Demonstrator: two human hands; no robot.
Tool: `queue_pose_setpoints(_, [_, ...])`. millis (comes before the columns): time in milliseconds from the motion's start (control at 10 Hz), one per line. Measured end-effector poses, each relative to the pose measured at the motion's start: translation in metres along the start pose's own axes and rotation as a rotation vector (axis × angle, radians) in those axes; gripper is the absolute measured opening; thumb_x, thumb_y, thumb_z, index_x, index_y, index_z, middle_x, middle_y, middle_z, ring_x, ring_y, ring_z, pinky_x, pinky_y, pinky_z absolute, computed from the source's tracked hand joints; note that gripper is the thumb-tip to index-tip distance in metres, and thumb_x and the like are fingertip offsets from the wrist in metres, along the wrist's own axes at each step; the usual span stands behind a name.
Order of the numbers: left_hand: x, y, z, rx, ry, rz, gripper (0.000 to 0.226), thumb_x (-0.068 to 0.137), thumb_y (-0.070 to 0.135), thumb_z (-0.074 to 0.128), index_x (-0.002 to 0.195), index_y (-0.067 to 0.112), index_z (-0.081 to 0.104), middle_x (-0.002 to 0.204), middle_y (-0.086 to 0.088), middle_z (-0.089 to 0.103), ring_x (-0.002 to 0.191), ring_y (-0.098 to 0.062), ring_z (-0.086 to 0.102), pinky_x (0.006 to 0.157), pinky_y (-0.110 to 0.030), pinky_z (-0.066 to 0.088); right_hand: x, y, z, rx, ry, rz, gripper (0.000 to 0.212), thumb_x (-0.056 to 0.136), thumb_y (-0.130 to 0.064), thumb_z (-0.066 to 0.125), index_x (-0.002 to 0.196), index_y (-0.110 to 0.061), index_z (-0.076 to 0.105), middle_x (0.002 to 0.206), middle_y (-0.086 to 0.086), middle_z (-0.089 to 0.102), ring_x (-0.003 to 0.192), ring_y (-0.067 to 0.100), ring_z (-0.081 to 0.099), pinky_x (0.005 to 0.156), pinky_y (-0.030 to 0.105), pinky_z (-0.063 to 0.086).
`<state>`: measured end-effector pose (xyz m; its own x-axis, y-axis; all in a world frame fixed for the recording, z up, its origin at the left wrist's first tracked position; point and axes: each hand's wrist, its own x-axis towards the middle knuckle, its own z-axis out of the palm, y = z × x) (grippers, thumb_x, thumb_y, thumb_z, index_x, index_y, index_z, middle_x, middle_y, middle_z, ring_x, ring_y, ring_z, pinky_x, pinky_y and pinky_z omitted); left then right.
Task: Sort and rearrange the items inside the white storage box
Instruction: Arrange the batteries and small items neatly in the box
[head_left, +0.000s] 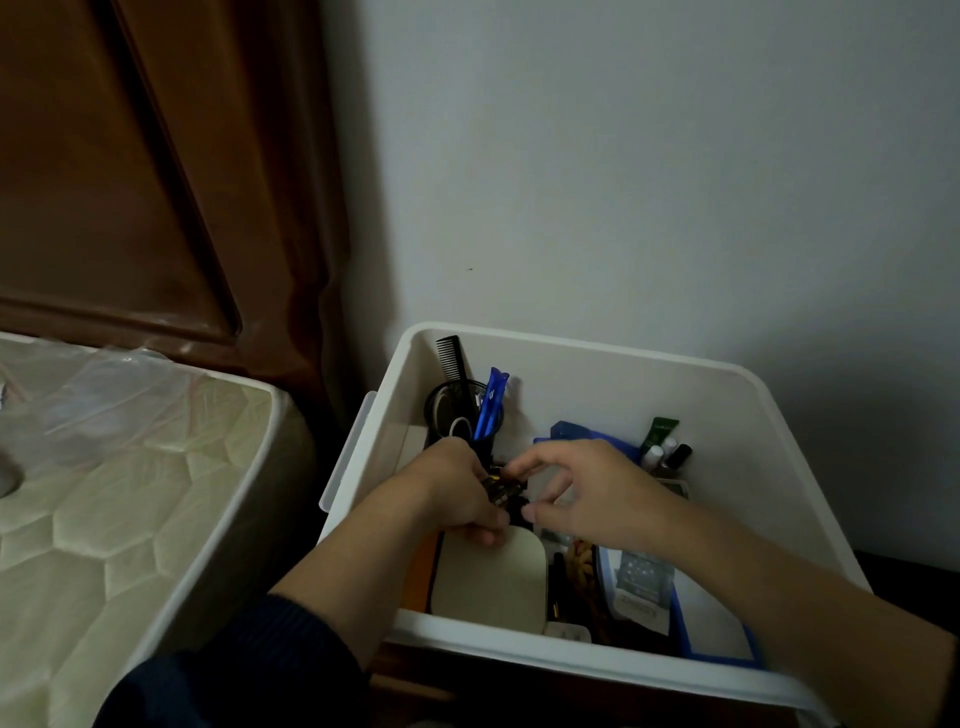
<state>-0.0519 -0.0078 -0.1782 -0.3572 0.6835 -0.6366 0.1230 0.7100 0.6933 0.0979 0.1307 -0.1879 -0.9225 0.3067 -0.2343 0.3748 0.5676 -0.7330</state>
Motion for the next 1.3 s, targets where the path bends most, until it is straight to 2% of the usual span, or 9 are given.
queue_pose_setpoints(200, [0.003,0.0,0.001,-0.164,-0.081,-0.007,0.02,0.095,0.006,0.074,0.111,-0.007,0.073,0.096,-0.016,0.081,0.093,-0.025,0.079,0.093,-0.038,0.063,-0.002,0.0,0.003,-0.128,0.031,-0.016,0.023,0.086,-0.035,0.085,0.105,-0.038,0.072,0.083,-0.034,0.069,0.074,-0.002,0.07,0.067,0.021,0.058])
queue_pose_setpoints(300, [0.006,-0.001,0.002,-0.199,-0.097,-0.025,0.022,0.098,0.007,0.071,0.114,-0.008,0.072,0.103,-0.02,0.079,0.1,-0.028,0.078,0.096,-0.043,0.062,0.003,0.001,0.009,-0.307,0.023,-0.06,0.02,0.087,-0.045,0.081,0.101,-0.038,0.071,0.087,-0.022,0.067,0.076,-0.005,0.064,0.066,0.021,0.052])
queue_pose_setpoints(400, [0.01,-0.006,0.004,-0.18,-0.074,-0.042,0.023,0.103,0.011,0.065,0.114,-0.009,0.07,0.104,-0.023,0.078,0.095,-0.029,0.077,0.094,-0.046,0.062,0.009,0.001,0.004,-0.568,0.121,-0.045,0.018,0.088,-0.052,0.075,0.101,-0.041,0.069,0.096,-0.021,0.066,0.086,-0.001,0.062,0.071,0.028,0.051])
queue_pose_setpoints(600, [0.011,-0.005,-0.001,0.205,0.068,0.023,0.023,0.108,0.034,0.056,0.115,0.019,0.071,0.085,-0.001,0.068,0.067,-0.014,0.066,0.058,-0.027,0.054,0.035,-0.003,-0.011,-0.822,0.249,0.11,0.02,0.098,-0.047,0.066,0.109,-0.031,0.072,0.1,-0.006,0.067,0.091,0.019,0.066,0.077,0.035,0.058])
queue_pose_setpoints(700, [0.014,-0.001,-0.001,0.345,0.111,0.015,0.034,0.109,0.027,0.05,0.13,0.005,0.067,0.086,-0.003,0.058,0.074,-0.018,0.061,0.066,-0.028,0.051,0.057,-0.007,-0.002,-0.915,0.2,0.16,0.02,0.101,-0.039,0.064,0.113,-0.024,0.07,0.101,-0.001,0.064,0.093,0.023,0.066,0.072,0.034,0.054])
queue_pose_setpoints(800, [0.016,-0.001,0.002,0.311,0.108,-0.023,0.037,0.109,0.017,0.047,0.135,-0.006,0.06,0.095,-0.009,0.066,0.077,-0.019,0.06,0.08,-0.034,0.057,0.07,-0.014,0.012,-1.023,0.185,0.192,0.01,0.098,-0.023,0.07,0.108,-0.02,0.069,0.092,0.001,0.059,0.091,0.023,0.068,0.065,0.034,0.049])
queue_pose_setpoints(1000, [0.01,0.001,0.003,0.205,0.077,-0.045,0.033,0.109,0.017,0.053,0.132,-0.006,0.06,0.084,-0.005,0.066,0.065,-0.013,0.062,0.057,-0.019,0.054,0.082,-0.016,0.021,-1.095,0.166,0.246,0.021,0.09,-0.005,0.072,0.105,-0.017,0.064,0.076,0.0,0.041,0.09,0.024,0.069,0.063,0.037,0.045])
queue_pose_setpoints(1200, [0.003,0.005,0.004,0.044,-0.018,-0.061,0.029,0.109,0.014,0.052,0.13,-0.005,0.059,0.077,-0.01,0.073,0.05,-0.008,0.064,0.048,-0.017,0.05,0.088,-0.006,0.024,-1.031,0.173,0.213,0.021,0.09,-0.003,0.071,0.102,-0.017,0.062,0.07,0.0,0.036,0.078,0.022,0.06,0.062,0.036,0.045])
queue_pose_setpoints(1300, [0.005,0.004,0.004,0.075,0.002,-0.063,0.027,0.109,0.014,0.054,0.129,-0.003,0.06,0.085,-0.011,0.075,0.061,-0.013,0.067,0.057,-0.021,0.054,0.086,-0.003,0.023,-0.983,0.201,0.2,0.016,0.092,-0.004,0.069,0.101,-0.017,0.064,0.073,-0.001,0.043,0.08,0.022,0.063,0.065,0.035,0.05])
